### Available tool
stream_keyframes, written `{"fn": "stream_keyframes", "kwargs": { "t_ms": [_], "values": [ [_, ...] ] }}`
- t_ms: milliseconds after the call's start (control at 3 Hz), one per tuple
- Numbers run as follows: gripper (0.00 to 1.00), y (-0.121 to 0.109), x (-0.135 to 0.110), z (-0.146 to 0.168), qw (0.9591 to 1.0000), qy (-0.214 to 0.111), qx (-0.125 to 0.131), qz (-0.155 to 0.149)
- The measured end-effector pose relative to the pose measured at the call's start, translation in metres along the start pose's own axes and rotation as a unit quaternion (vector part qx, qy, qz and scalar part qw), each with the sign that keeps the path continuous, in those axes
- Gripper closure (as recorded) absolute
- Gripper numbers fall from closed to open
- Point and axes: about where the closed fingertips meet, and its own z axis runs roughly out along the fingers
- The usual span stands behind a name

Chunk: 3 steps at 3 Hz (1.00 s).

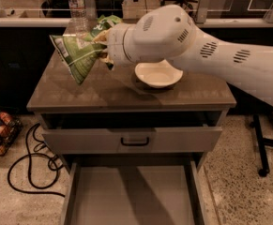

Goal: Pick green jalapeno chip bag from middle drawer and place on counter

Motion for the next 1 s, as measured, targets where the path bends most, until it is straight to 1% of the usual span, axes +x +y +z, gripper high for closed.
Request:
{"fn": "stream_keyframes", "kwargs": {
  "t_ms": [333, 667, 1000],
  "values": [
    [1.00, -0.014, 0.002, 0.032, 0.9996, -0.014, -0.022, 0.003],
    [1.00, -0.017, 0.000, 0.062, 0.9984, -0.033, -0.046, 0.008],
    [0.82, -0.020, -0.002, 0.063, 0.9983, -0.035, -0.045, 0.002]
  ]
}}
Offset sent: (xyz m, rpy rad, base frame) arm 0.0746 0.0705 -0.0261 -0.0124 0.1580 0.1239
